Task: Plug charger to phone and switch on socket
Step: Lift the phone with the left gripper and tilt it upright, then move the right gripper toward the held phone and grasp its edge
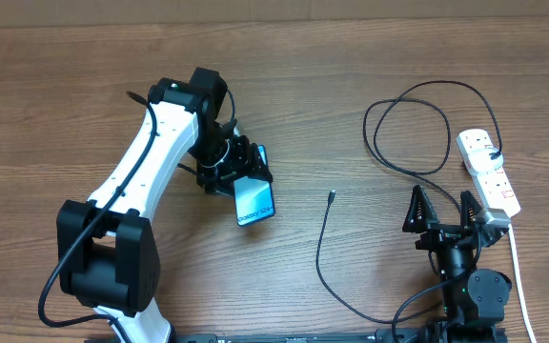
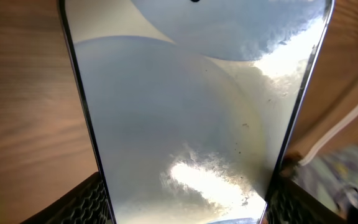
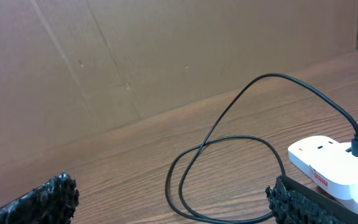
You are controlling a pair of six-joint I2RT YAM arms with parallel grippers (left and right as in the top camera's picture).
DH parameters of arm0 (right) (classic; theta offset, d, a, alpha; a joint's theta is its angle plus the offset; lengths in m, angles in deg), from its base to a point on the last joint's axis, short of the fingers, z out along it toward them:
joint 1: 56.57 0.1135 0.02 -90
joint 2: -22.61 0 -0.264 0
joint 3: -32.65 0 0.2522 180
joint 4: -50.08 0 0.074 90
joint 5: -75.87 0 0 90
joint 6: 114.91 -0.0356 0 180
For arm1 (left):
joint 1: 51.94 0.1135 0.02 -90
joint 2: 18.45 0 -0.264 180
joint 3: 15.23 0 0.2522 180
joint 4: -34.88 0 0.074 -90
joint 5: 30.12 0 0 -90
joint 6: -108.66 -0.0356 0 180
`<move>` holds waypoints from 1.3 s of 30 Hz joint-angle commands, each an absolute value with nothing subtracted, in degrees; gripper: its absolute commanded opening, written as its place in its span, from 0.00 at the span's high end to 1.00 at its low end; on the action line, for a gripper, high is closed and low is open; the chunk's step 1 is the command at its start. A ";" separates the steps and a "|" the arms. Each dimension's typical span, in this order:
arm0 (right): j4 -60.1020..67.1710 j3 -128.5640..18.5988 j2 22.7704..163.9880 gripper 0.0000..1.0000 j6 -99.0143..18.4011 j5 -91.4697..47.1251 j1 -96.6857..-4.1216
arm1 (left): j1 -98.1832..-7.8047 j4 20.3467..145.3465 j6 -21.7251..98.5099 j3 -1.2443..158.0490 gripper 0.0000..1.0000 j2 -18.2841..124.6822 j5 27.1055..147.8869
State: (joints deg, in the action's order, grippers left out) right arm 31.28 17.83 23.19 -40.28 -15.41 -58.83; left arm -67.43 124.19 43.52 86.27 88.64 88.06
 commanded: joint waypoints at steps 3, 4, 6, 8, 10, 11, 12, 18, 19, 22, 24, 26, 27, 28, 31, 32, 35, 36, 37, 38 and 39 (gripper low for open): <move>31.68 18.45 22.79 0.00 -40.11 -16.68 -58.90 | -67.23 120.82 46.21 88.06 0.37 89.06 78.10; 31.76 18.45 22.79 0.00 -40.72 -18.23 -58.90 | -67.23 119.99 46.73 88.06 0.37 89.08 77.27; 32.18 18.45 22.79 0.00 -45.68 -21.57 -58.90 | -67.23 118.48 47.52 88.06 0.37 89.08 76.04; 32.57 18.45 22.79 0.00 -53.03 -25.92 -58.90 | -67.23 116.78 47.71 88.06 0.37 89.08 75.28; 33.03 18.45 22.79 0.00 -61.49 -32.15 -58.87 | -67.23 115.56 48.41 88.06 0.37 89.08 74.21; 33.21 18.45 22.79 0.00 -66.95 -36.59 -58.87 | -67.23 114.70 48.52 88.06 0.37 89.08 73.73; 33.23 18.45 22.79 0.00 -70.75 -39.93 -58.87 | -67.23 114.16 48.65 88.06 0.38 89.08 73.35; 32.92 18.45 22.79 0.00 -81.09 -60.78 -58.90 | -67.23 111.93 50.91 88.06 0.38 89.08 72.76; 32.94 18.45 22.79 0.00 -81.09 -62.40 -58.90 | -67.23 111.66 51.41 88.06 0.38 89.08 72.76; 32.94 18.45 22.79 0.00 -81.07 -62.86 -58.90 | -67.23 111.18 53.83 88.06 0.38 89.08 72.81; 32.99 18.45 22.79 0.00 -81.07 -62.14 -58.90 | -67.23 111.03 55.93 88.06 0.38 89.08 72.90; 32.92 18.45 22.79 0.00 -80.76 -60.50 -58.90 | -67.23 110.99 58.25 88.06 0.38 89.06 73.49; 33.18 18.45 22.79 0.00 -79.43 -59.89 -58.90 | -67.23 110.97 59.45 88.06 0.38 89.06 74.14; 33.23 18.45 22.79 0.00 -78.08 -59.58 -58.90 | -67.21 110.92 60.41 88.06 0.38 89.08 75.10; 32.33 18.45 22.86 0.00 -71.04 -60.28 -58.87 | -67.23 110.18 62.71 88.06 0.39 89.08 78.95; 32.33 18.45 23.03 0.00 -70.60 -60.50 -58.87 | -67.23 109.76 63.04 88.06 0.39 89.08 80.15; 32.33 18.45 24.39 0.00 -70.32 -60.52 -58.87 | -67.21 107.91 64.24 88.06 0.40 89.08 84.79; 32.31 18.40 25.22 0.01 -69.92 -60.56 -58.87 | -67.21 107.23 64.61 88.06 0.40 89.08 86.18; 32.31 18.40 26.05 0.01 -69.79 -60.56 -58.83 | -67.21 106.57 65.16 88.06 0.40 89.08 87.96; 32.13 18.29 27.51 0.01 -69.79 -60.54 -58.72 | -67.23 105.87 65.51 88.06 0.40 89.08 89.53; 31.50 17.96 28.74 0.01 -69.31 -60.48 -58.55 | -67.23 105.30 65.64 88.06 0.40 89.08 90.84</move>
